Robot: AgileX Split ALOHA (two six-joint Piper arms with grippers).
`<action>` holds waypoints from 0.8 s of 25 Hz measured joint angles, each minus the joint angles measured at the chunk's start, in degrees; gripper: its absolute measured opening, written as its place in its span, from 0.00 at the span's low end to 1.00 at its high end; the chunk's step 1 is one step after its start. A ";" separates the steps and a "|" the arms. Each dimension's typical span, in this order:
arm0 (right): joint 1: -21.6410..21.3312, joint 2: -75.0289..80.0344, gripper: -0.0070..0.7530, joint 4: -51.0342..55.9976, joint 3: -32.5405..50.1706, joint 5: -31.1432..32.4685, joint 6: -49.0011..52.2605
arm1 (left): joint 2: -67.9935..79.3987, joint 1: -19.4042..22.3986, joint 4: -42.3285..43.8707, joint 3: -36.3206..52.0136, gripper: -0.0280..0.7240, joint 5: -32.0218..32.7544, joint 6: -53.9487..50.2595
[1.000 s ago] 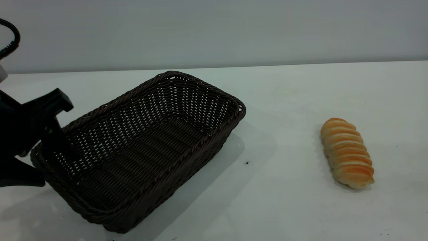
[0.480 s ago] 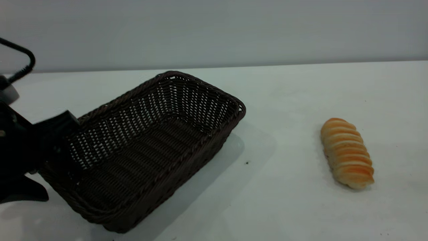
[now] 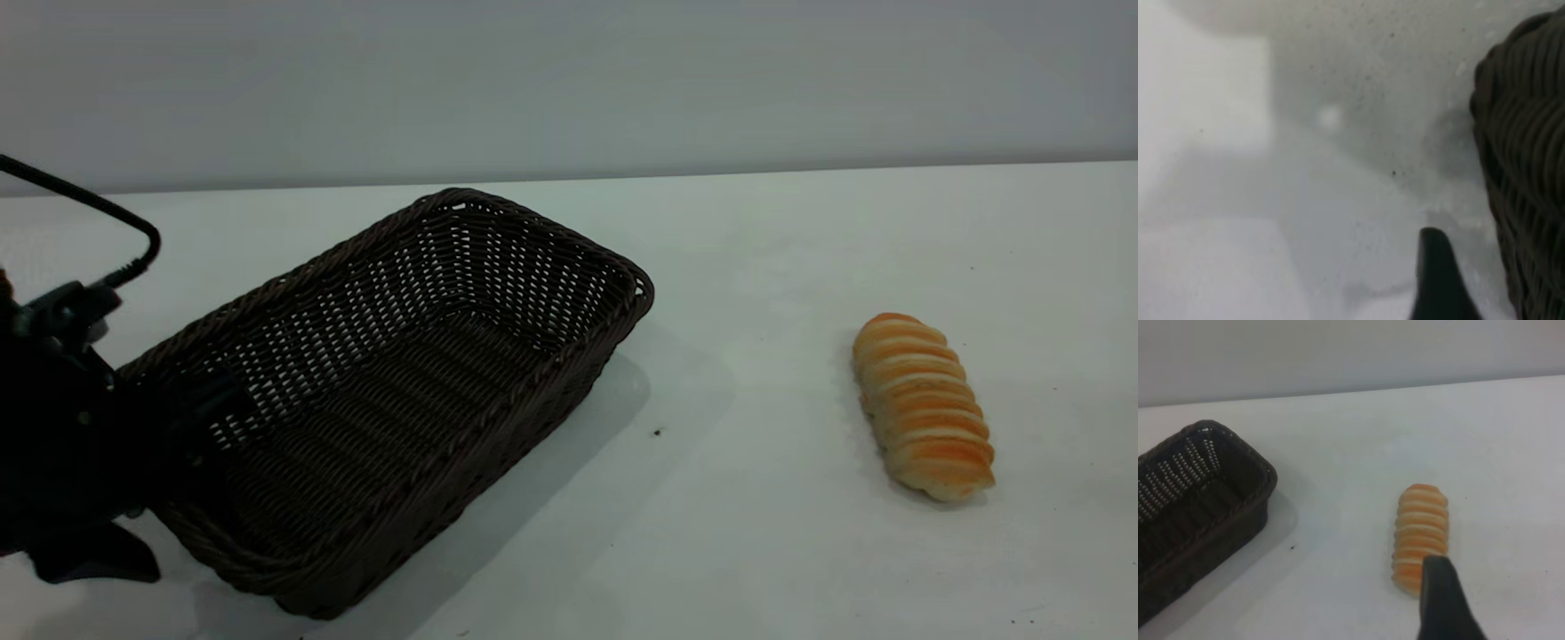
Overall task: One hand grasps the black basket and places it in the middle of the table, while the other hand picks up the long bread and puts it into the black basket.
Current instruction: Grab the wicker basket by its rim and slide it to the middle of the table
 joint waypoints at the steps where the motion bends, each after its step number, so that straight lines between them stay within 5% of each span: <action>1: 0.00 0.00 0.56 0.00 0.00 0.00 0.00 | 0.25 0.00 -0.14 -0.09 0.62 -0.33 0.00; 5: 0.00 0.00 0.56 0.00 0.00 0.00 0.00 | 0.40 0.00 -1.29 -0.41 0.21 -1.56 -0.89; 13: 0.00 0.00 0.56 0.05 0.00 0.00 -0.04 | -2.35 -0.12 0.27 -0.66 0.22 0.06 4.65; 20: 0.00 0.00 0.56 0.05 0.00 0.00 -0.04 | -8.24 -0.12 6.32 -11.08 0.22 14.59 18.07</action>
